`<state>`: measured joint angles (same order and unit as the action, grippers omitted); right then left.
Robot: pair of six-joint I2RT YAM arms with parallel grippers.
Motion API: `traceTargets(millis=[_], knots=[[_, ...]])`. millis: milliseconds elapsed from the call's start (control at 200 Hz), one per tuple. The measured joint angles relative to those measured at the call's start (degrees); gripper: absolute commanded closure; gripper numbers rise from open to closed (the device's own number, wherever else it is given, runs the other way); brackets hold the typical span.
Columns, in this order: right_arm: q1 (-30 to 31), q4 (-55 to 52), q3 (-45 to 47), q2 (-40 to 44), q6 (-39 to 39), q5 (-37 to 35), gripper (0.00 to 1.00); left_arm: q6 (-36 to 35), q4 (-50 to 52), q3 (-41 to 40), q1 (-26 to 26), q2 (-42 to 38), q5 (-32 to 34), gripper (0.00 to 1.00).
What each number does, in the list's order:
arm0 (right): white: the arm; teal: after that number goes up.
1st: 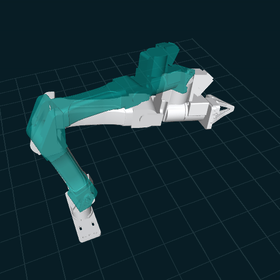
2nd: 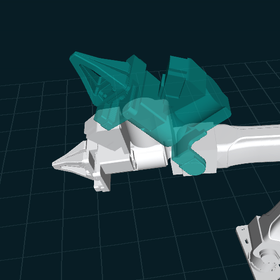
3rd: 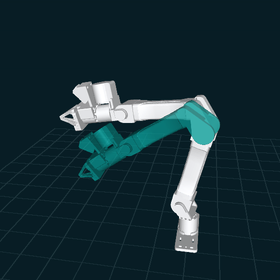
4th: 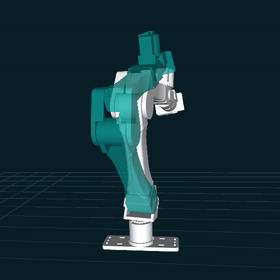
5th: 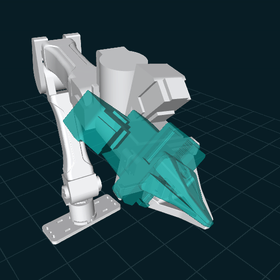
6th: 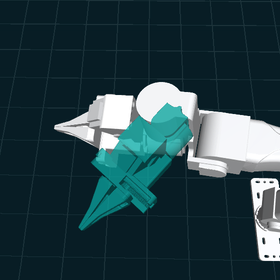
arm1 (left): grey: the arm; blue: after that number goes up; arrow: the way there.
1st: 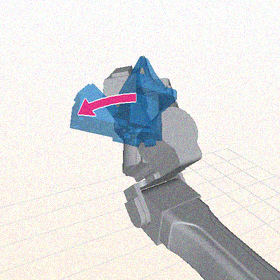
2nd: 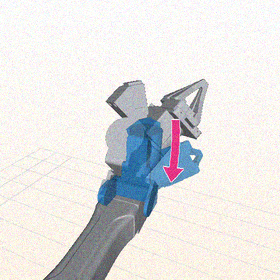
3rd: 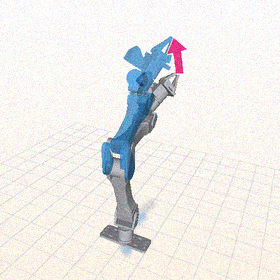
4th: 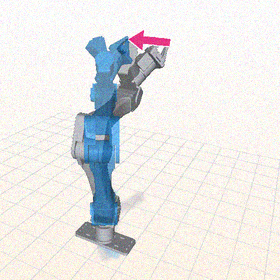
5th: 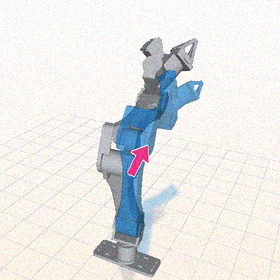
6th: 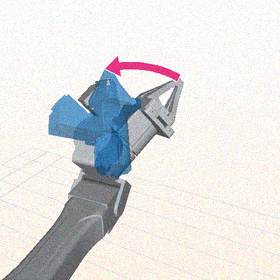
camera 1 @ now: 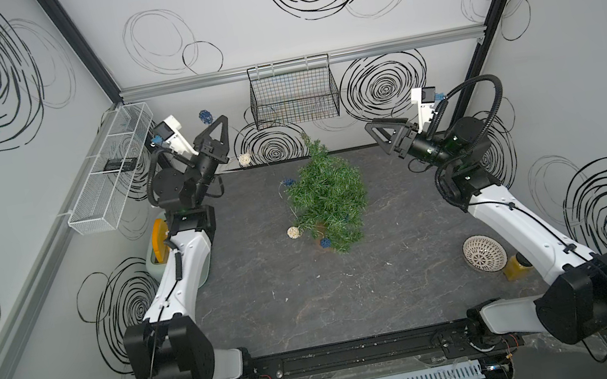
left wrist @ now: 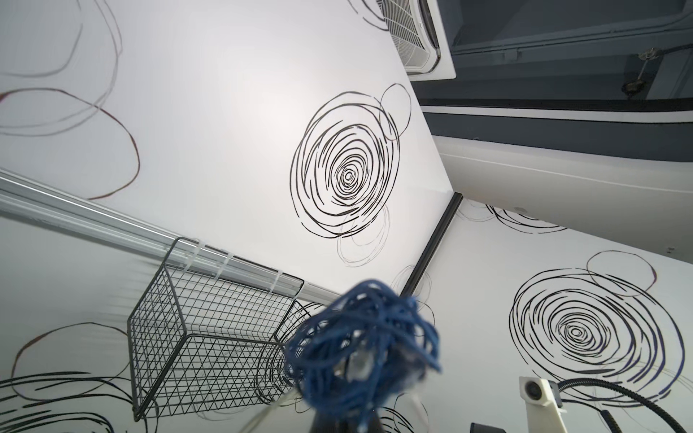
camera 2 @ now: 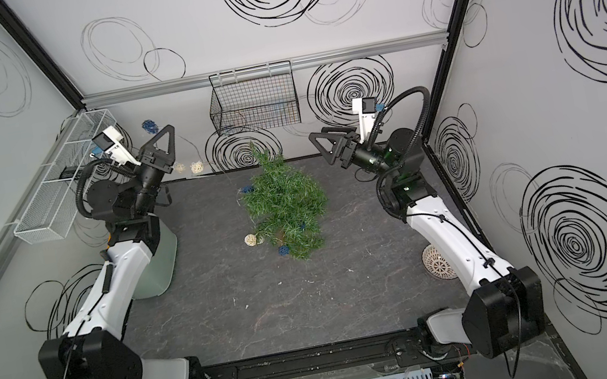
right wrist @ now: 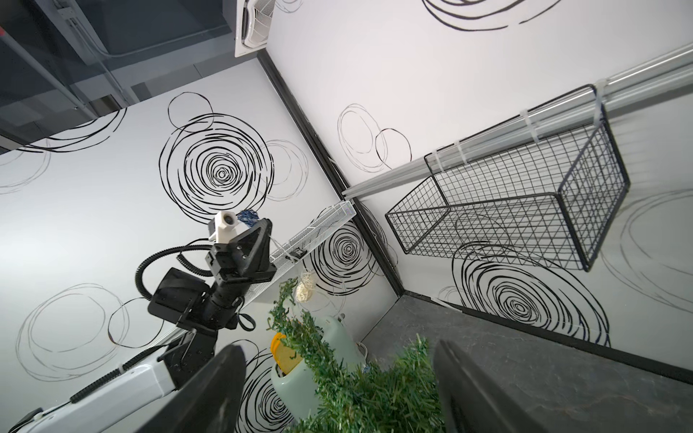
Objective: Remove string lights from the small christmas tree
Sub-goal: Remove the light string from the Christmas tree.
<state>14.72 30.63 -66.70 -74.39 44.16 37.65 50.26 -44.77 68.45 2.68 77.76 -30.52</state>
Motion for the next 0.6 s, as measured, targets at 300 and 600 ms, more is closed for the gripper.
traceTargets(millis=[300,600], knots=[[0.1,-0.8,3.2,6.5,-0.2,-1.6,0.13,-5.4,9.0,-2.1,1.1,-12.4,3.6,1.0],[2.1,-4.0,7.0,12.7,-2.7,-2.8,0.12,-6.2,17.3,-1.1,-0.4,-17.1,4.7,1.0]])
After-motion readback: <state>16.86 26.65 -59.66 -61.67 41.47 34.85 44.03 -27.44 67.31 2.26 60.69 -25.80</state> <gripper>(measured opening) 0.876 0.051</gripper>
